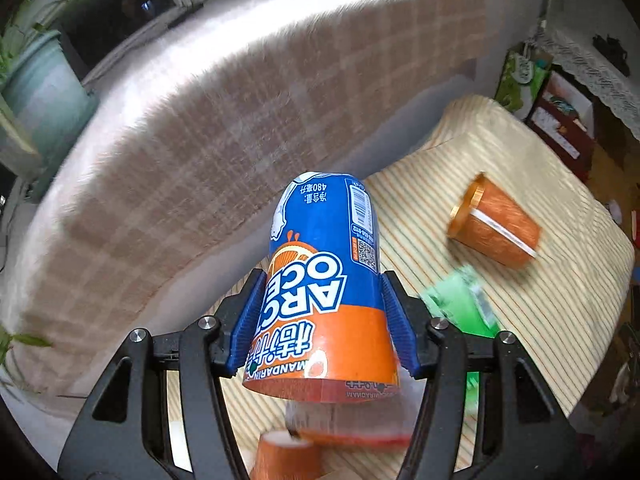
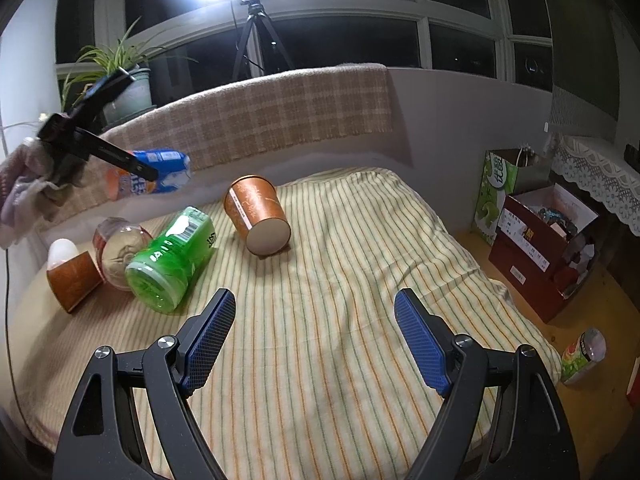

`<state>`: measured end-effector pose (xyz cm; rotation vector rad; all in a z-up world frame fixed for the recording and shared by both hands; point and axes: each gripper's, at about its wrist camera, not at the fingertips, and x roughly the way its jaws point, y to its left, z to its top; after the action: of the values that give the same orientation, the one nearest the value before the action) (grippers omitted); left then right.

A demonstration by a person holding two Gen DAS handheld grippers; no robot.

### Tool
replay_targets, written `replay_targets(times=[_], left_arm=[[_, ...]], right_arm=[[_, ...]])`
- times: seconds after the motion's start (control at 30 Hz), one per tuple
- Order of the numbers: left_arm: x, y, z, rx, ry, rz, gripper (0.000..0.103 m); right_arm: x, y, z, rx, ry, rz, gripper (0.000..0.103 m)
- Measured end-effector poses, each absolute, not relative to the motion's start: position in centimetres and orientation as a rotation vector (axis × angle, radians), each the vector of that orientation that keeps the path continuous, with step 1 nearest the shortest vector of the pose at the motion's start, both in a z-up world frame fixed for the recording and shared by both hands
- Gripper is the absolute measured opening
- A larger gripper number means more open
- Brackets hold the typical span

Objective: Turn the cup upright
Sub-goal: 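Lift the blue-orange cup off the bed with the left tool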

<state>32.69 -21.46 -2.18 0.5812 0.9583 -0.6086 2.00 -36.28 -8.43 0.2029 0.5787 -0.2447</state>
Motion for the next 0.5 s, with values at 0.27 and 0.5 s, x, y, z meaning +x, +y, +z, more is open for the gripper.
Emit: replay_targets(times=[0.27, 0.5], left_arm=[[23.0, -19.2, -0.3, 0.642, 0.884, -0.708, 0.059], [16.6, -17.0, -2.8, 0.665, 0.917, -0.773, 0.059]], right_arm=[[1.0, -35.1, -7.3, 0.179, 0.549, -0.224, 0.082], [0.5, -34.1, -6.5, 0.160, 0.538, -0.186, 0.082]])
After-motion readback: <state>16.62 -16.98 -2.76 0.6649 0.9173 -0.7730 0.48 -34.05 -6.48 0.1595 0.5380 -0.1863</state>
